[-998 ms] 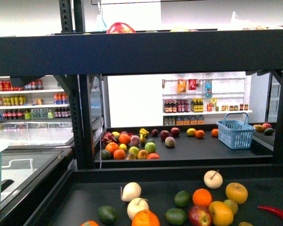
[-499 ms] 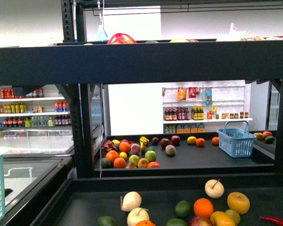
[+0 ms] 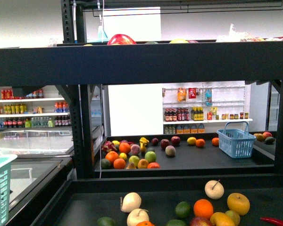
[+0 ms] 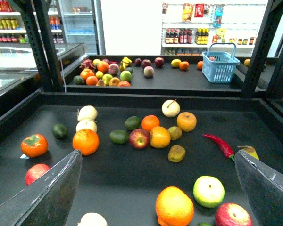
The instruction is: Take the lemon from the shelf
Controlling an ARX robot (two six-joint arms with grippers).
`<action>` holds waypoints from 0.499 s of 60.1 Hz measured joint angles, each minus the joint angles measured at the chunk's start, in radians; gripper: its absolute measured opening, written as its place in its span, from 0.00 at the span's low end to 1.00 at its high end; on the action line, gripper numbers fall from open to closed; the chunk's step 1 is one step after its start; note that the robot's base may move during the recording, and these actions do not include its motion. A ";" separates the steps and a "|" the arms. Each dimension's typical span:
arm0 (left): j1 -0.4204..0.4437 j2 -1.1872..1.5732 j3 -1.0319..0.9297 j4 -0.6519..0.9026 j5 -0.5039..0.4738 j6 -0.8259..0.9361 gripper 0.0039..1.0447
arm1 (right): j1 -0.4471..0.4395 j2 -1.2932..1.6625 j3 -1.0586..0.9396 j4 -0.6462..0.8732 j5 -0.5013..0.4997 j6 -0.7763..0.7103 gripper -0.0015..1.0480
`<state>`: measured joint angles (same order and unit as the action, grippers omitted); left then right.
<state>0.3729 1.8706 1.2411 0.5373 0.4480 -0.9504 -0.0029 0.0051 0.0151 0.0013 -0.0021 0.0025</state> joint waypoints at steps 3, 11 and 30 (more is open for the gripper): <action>0.001 0.002 0.000 0.000 0.000 -0.001 0.92 | 0.000 0.000 0.000 0.000 0.000 0.000 0.93; 0.024 0.003 0.000 -0.023 0.006 0.000 0.92 | 0.000 0.000 0.000 0.000 0.000 0.000 0.93; 0.061 -0.006 -0.002 -0.070 0.023 0.034 0.92 | 0.000 0.000 0.000 0.000 0.000 0.000 0.93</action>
<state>0.4343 1.8641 1.2388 0.4671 0.4706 -0.9165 -0.0029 0.0051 0.0151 0.0013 -0.0025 0.0025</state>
